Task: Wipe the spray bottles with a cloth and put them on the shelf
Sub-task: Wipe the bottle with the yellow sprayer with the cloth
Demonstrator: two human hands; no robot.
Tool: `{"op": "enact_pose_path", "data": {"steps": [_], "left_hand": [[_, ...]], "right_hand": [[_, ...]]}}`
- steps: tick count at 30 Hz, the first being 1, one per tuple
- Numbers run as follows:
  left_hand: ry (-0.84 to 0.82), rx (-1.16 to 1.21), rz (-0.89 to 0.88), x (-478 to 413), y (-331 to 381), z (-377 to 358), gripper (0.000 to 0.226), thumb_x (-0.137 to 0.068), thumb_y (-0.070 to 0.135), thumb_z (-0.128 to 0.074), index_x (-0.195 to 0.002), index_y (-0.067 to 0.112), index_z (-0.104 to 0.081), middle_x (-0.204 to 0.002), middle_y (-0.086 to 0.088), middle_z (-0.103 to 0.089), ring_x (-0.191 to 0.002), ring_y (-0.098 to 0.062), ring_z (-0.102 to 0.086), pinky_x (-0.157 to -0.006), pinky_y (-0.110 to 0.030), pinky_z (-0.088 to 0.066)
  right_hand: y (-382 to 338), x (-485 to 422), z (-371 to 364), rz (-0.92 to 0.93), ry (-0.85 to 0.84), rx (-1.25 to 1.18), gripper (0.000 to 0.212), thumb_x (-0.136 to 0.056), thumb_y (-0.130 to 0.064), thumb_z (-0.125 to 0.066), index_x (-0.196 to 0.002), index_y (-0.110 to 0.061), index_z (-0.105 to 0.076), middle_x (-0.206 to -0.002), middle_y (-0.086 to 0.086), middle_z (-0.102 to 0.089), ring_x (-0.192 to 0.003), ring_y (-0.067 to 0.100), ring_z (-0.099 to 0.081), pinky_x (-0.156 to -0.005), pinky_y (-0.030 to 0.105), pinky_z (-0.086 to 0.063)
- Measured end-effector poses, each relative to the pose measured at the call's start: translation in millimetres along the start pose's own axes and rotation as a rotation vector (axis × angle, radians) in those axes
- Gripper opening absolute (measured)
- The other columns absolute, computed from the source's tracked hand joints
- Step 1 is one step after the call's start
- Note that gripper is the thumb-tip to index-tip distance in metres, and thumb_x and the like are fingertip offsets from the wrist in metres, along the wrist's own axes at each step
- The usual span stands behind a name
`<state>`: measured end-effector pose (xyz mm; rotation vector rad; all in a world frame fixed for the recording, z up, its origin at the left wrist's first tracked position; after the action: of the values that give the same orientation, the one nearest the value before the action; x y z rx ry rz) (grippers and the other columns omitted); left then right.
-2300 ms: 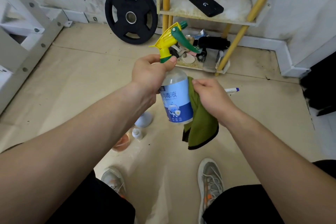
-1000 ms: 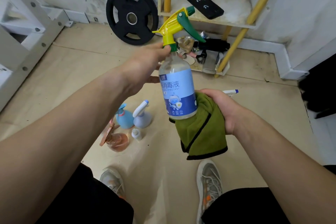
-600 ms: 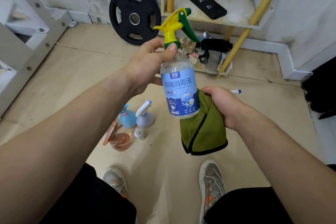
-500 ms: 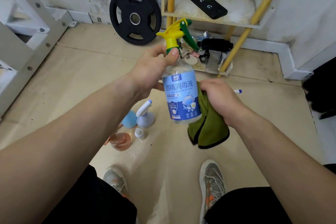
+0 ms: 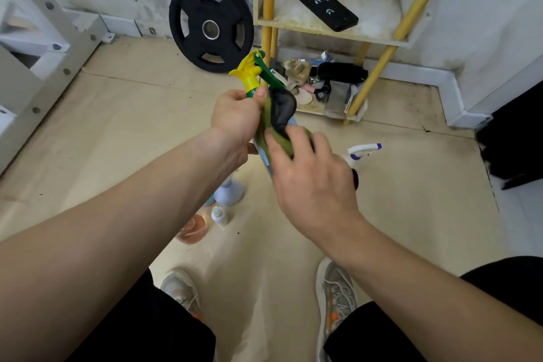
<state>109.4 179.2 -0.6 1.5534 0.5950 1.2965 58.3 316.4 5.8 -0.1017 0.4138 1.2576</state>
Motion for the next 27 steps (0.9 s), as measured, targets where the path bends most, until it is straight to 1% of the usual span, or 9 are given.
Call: {"op": "enact_pose_path", "data": {"steps": [2,6,9,13,17,20,22,24,27], "left_hand": [[-0.011,-0.010,0.009,1,-2,-2,0.018,-0.102,0.038,-0.055,-0.097,0.021,-0.058,-0.076,-0.002,-0.065,-0.055,-0.021,-0.062,-0.053,-0.035,-0.056],[-0.071,0.007,0.014,4,-7,-10,0.021,-0.101,0.036,-0.059,-0.109,0.017,-0.059,-0.091,-0.003,-0.068,-0.059,-0.021,-0.065,-0.052,-0.037,-0.058],[-0.058,-0.009,-0.005,7,-8,-11,0.035,-0.098,0.035,-0.063,-0.126,0.016,-0.054,-0.104,-0.008,-0.069,-0.064,-0.018,-0.066,-0.046,-0.032,-0.055],[-0.020,0.004,-0.059,7,-8,-6,0.015,-0.097,0.032,-0.065,-0.104,0.022,-0.057,-0.107,-0.011,-0.073,-0.090,-0.031,-0.072,-0.077,-0.055,-0.060],[0.047,0.028,-0.001,3,-13,3,0.027,-0.097,0.035,-0.063,-0.119,0.020,-0.056,-0.113,-0.008,-0.072,-0.092,-0.031,-0.072,-0.074,-0.048,-0.059],[0.040,0.028,0.022,4,-16,3,0.031,-0.098,0.035,-0.061,-0.123,0.018,-0.057,-0.113,-0.007,-0.072,-0.081,-0.027,-0.069,-0.069,-0.043,-0.055],[-0.004,0.026,0.016,8,-15,0,0.026,-0.100,0.033,-0.059,-0.120,0.016,-0.058,-0.107,-0.004,-0.073,-0.074,-0.023,-0.068,-0.065,-0.039,-0.057],[-0.051,0.029,0.004,15,-12,-4,0.020,-0.101,0.031,-0.059,-0.114,0.016,-0.058,-0.100,-0.002,-0.073,-0.069,-0.020,-0.067,-0.060,-0.034,-0.057],[-0.119,0.027,-0.011,27,-10,-9,0.016,-0.101,0.028,-0.060,-0.113,0.017,-0.058,-0.106,-0.002,-0.075,-0.073,-0.020,-0.069,-0.059,-0.031,-0.057]], "right_hand": [[0,1,2,-0.022,0.020,0.028,0.049,-0.085,-0.020,-0.067,-0.133,-0.024,-0.062,-0.112,0.005,-0.061,-0.082,0.027,-0.056,-0.050,0.029,-0.028],[29,-25,6,-0.197,-0.085,-0.245,0.038,-0.097,-0.030,-0.055,-0.134,-0.025,-0.062,-0.111,0.006,-0.057,-0.089,0.031,-0.058,-0.060,0.036,-0.043],[57,-37,-15,-0.379,-0.247,-0.739,0.028,-0.101,-0.031,-0.046,-0.086,-0.019,-0.065,-0.084,0.000,-0.057,-0.081,0.024,-0.056,-0.068,0.037,-0.040],[65,-21,-52,-0.683,-0.457,-1.111,0.039,-0.090,-0.036,-0.048,-0.078,-0.001,-0.059,-0.077,0.016,-0.066,-0.081,0.035,-0.063,-0.078,0.044,-0.049],[47,3,-53,-0.645,-0.453,-0.898,0.034,-0.100,-0.030,-0.043,-0.073,-0.013,-0.053,-0.079,0.008,-0.060,-0.083,0.035,-0.060,-0.072,0.041,-0.047],[22,10,-26,-0.382,-0.356,-0.424,0.027,-0.107,-0.033,-0.035,-0.113,-0.019,-0.057,-0.113,0.006,-0.050,-0.098,0.029,-0.055,-0.074,0.041,-0.046],[18,8,-12,-0.326,-0.305,-0.311,0.030,-0.107,-0.032,-0.035,-0.128,-0.018,-0.052,-0.121,0.006,-0.046,-0.104,0.028,-0.053,-0.072,0.039,-0.041],[28,-1,-5,-0.311,-0.243,-0.344,0.027,-0.107,-0.031,-0.035,-0.119,-0.018,-0.056,-0.115,0.004,-0.048,-0.099,0.028,-0.052,-0.070,0.038,-0.037],[52,-14,-10,-0.411,-0.279,-0.711,0.032,-0.106,-0.029,-0.039,-0.079,-0.019,-0.053,-0.086,-0.003,-0.052,-0.082,0.024,-0.052,-0.067,0.037,-0.034]]}}
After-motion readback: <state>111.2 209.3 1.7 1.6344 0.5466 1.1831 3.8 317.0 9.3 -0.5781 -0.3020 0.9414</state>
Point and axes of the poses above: each hand's wrist, its own x-axis away from the middle knuckle, its own z-axis out of the back of the hand, y = z × x, the point moved 5 cm from there along -x, towards the middle knuckle
